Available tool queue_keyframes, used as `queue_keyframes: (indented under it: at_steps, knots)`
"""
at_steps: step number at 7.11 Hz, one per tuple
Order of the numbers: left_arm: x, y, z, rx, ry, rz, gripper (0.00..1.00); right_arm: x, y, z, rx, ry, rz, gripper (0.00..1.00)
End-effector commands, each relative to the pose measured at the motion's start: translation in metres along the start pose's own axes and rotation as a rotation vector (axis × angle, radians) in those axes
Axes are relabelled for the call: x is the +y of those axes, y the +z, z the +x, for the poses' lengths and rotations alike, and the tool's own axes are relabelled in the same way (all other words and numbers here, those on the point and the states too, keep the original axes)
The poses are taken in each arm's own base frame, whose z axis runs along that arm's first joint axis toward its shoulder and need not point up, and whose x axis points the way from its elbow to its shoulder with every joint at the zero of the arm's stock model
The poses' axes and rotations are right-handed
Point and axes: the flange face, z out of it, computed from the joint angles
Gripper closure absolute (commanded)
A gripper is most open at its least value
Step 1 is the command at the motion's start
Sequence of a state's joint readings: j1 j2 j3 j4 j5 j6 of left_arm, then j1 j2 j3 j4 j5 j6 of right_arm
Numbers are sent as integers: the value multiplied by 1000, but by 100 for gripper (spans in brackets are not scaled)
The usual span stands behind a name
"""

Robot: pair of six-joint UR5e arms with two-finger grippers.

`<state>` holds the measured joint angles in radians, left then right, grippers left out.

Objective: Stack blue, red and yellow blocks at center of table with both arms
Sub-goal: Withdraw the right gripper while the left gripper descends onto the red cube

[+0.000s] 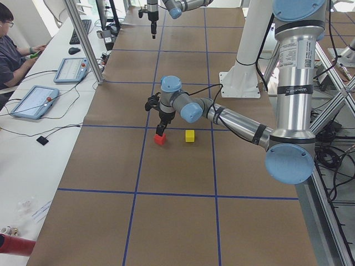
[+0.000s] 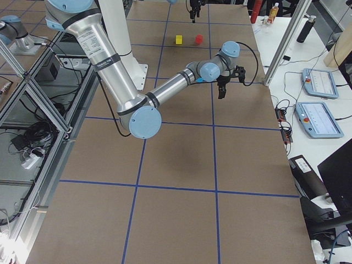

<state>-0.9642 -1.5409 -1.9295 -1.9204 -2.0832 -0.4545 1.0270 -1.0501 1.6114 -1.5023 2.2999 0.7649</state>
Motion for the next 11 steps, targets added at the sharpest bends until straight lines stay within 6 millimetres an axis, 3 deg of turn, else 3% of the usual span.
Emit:
queue_keyframes:
  at_steps: [1,2,5,10,11]
  knots:
    - [-9,48,9,20,9,6,1,4,4,19,14,-8,-5,0]
    - [-17,56,23,32,-5,0,1,5,6,20,16,-5,-9,0]
    - [-39,80,23,18,-6,-11,1,5,10,20,20,-5,-14,0]
    - [-47,104,13,-15,-14,-31,1,5,5,22,16,-3,-9,1]
    - [-44,110,17,-13,-8,-43,7,8,5,26,18,0,-10,0]
